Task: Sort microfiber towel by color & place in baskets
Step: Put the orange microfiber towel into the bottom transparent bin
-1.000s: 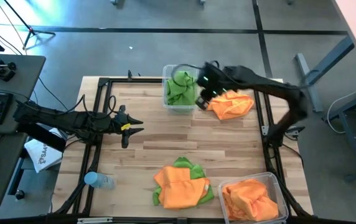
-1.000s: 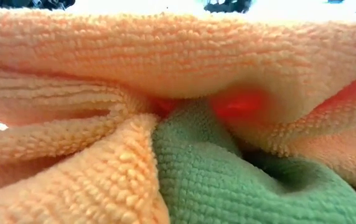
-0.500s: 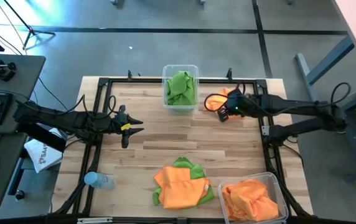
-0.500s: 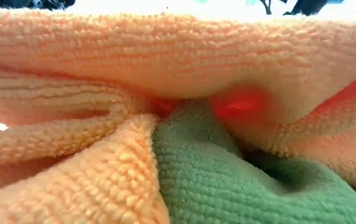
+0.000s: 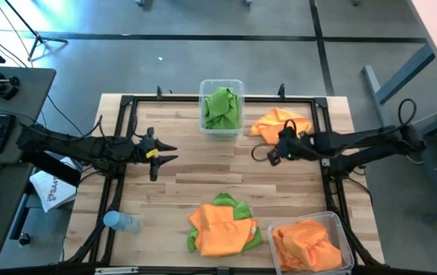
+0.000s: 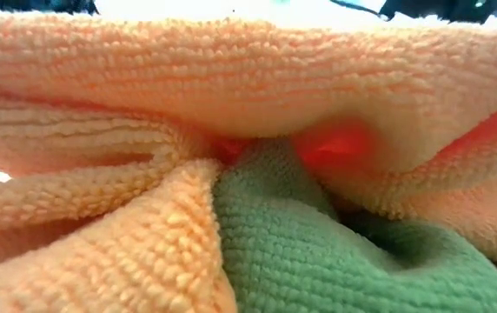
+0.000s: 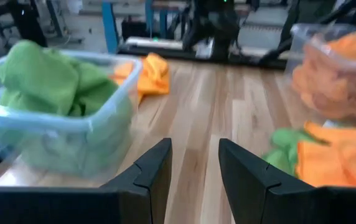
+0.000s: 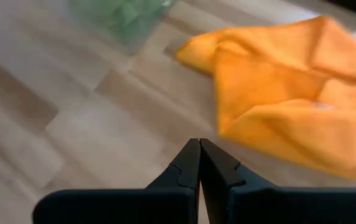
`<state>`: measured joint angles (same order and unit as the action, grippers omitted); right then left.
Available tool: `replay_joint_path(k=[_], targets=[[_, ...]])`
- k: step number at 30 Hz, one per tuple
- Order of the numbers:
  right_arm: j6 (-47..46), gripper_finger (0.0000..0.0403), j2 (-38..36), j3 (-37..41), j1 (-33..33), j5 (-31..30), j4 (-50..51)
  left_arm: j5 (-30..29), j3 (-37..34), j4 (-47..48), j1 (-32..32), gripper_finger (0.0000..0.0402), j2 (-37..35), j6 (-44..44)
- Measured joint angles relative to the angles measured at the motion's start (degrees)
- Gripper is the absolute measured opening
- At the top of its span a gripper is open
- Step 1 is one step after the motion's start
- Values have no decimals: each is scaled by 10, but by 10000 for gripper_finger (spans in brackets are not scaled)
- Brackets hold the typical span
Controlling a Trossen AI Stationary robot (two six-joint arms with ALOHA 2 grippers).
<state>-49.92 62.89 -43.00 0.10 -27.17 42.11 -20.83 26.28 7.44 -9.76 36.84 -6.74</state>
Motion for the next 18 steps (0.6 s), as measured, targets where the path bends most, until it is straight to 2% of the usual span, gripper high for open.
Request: replay_joint_path(k=[3,5,8,11,15,18], targets=[[-34,5,0,5,45,-13,-5,10,0,-34,0,122,15,9],[-53,5,0,5,77,-45,-7,11,0,-53,0,122,36,10],[-66,5,0,5,119,-103,-16,12,20,-56,0,122,84,10],[-67,5,0,5,147,-137,-26,38,55,-55,0,122,148,10],[-67,5,0,5,166,-159,-39,96,117,-23,-1,122,238,23],[-67,5,0,5,171,-163,-41,116,162,33,-6,122,301,28]])
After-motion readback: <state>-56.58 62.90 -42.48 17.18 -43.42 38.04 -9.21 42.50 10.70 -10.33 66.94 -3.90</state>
